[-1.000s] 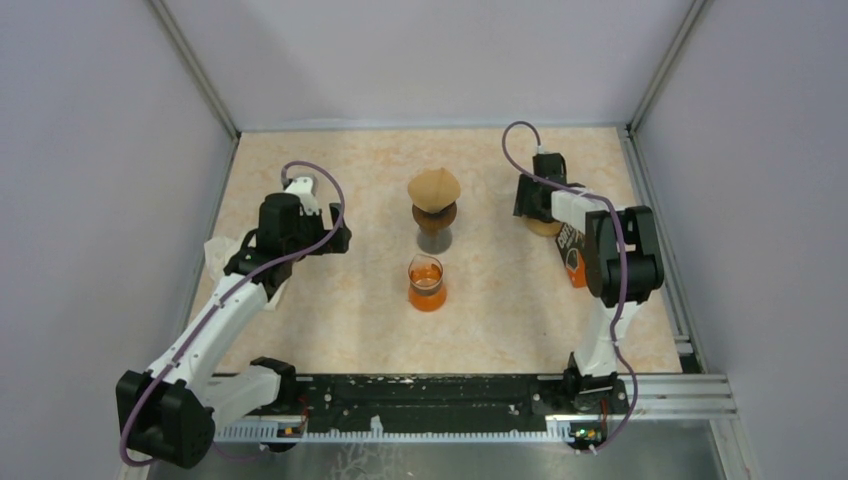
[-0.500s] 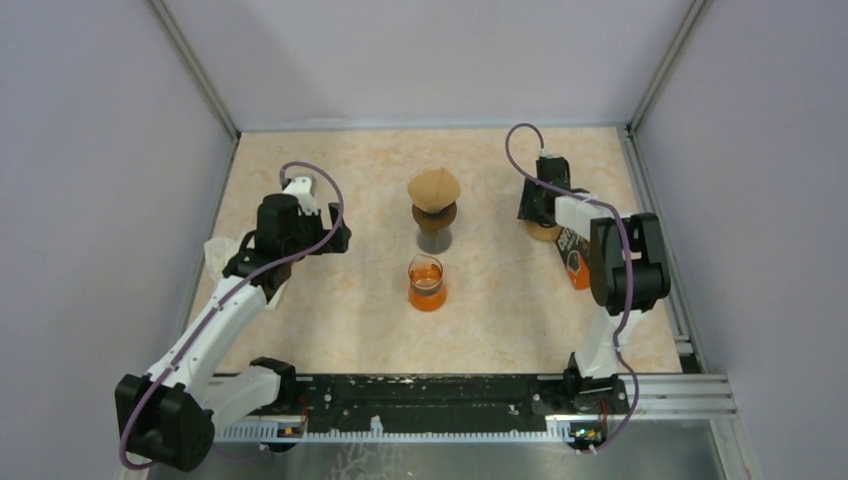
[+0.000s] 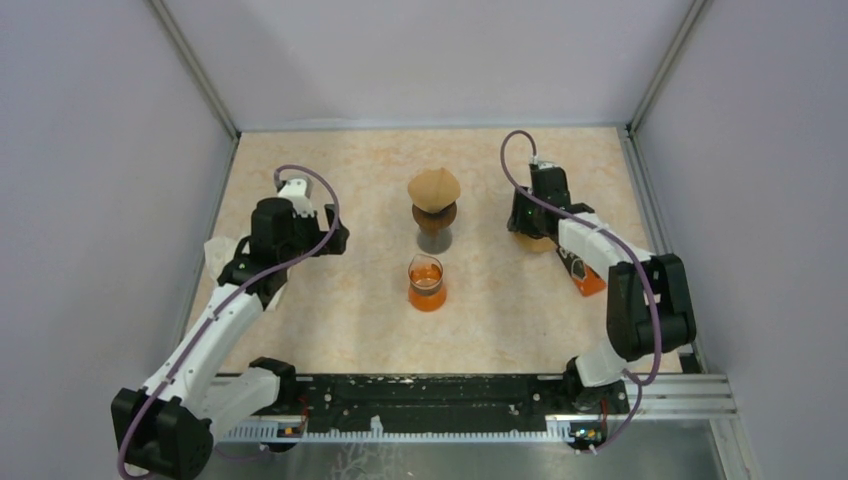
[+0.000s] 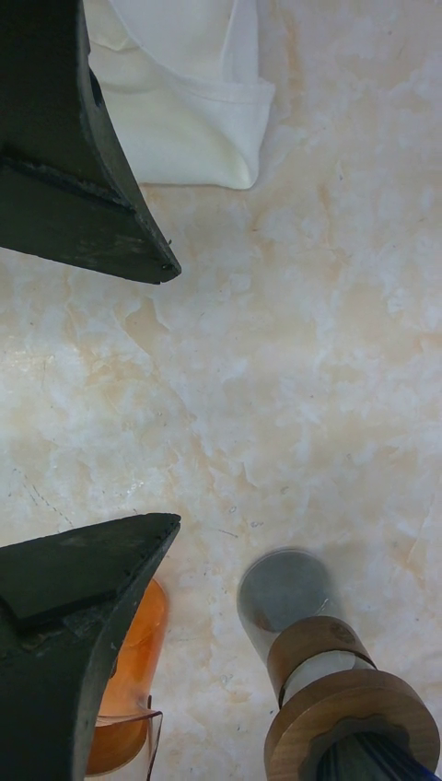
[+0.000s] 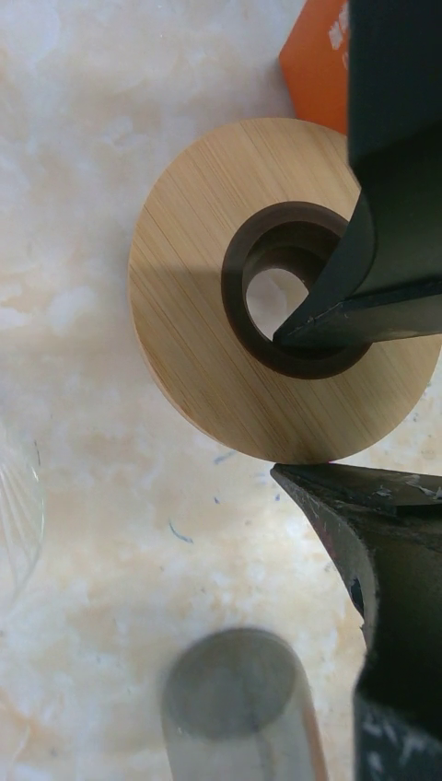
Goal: Place the coffee filter in the dripper
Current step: Pick up the dripper holder from the center of the board.
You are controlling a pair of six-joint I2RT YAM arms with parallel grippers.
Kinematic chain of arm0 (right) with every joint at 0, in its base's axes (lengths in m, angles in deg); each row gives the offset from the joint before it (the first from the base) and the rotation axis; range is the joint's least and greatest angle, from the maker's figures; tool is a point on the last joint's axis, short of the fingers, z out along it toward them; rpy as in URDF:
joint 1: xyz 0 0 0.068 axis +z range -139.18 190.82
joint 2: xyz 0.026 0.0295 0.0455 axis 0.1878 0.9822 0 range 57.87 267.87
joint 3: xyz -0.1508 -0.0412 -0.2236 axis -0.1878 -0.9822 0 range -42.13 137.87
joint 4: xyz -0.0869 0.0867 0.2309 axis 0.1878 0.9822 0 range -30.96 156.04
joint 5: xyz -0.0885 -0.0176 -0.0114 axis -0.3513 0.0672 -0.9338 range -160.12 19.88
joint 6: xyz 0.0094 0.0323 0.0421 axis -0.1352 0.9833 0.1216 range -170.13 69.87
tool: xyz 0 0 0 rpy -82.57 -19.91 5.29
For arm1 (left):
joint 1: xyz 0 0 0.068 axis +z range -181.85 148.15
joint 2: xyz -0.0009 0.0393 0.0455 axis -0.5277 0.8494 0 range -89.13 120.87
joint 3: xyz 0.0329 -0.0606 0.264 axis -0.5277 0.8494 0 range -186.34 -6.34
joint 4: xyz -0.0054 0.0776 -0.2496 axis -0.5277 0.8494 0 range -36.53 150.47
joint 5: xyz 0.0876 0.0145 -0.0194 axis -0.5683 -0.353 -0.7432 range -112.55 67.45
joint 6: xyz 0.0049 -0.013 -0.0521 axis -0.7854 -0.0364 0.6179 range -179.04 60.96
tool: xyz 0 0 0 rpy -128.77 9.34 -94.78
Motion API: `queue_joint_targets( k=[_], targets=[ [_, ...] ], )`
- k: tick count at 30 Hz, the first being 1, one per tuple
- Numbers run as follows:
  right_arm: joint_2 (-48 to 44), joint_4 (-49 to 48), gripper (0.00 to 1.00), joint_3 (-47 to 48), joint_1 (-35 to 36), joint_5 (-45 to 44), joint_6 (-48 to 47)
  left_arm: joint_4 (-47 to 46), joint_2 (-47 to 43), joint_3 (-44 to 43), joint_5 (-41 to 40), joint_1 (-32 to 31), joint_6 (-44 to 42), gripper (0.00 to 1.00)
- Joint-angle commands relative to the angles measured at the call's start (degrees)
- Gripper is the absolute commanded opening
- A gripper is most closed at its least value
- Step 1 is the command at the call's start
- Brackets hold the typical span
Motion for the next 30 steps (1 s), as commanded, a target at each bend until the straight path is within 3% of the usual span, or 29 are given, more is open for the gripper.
queue_joint_targets(
  k=[1, 16, 30],
  targets=[
    [-6.89, -0.21, 0.29, -0.87, 2.00, 0.48, 0.16, -1.77, -1.82, 0.92, 1.46, 0.55, -0.81, 0.99],
    [-24.05, 13.13, 0.27, -1.09, 12.42, 1.48, -1.78, -2.50, -3.99, 1.36, 3.12, 1.02, -0.56, 0.99],
    [-27.35, 20.98, 0.27, 4.87, 30.24, -2.42, -1.74, -3.13, -3.78, 1.82, 5.10, 1.81, -0.19, 0.99]
  ],
)
